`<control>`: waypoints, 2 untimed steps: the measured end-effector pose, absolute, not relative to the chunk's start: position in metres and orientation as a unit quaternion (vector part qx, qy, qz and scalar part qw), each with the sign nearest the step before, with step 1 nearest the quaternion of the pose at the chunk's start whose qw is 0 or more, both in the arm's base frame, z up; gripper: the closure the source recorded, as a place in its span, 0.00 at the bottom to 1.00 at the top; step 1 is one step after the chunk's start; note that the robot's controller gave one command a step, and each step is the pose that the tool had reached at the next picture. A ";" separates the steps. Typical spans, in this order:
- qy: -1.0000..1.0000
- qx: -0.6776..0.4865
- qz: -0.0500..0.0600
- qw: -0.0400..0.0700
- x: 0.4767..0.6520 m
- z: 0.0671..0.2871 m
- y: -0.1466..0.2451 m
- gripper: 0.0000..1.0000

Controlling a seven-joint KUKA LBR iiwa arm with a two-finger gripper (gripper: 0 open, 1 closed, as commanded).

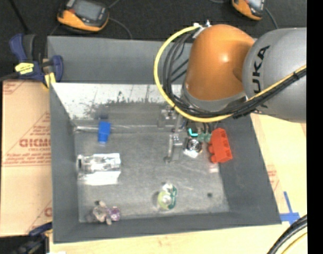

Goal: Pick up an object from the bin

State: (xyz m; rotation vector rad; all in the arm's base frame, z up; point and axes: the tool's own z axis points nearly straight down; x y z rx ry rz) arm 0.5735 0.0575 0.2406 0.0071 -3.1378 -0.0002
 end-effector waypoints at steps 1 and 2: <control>-1.000 0.020 0.000 0.004 0.532 0.146 0.081 0.00; -1.000 -0.012 0.000 -0.003 0.628 0.110 0.036 0.00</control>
Offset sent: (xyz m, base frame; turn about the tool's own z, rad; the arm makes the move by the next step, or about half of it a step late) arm -0.0390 0.0228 -0.0900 -0.0303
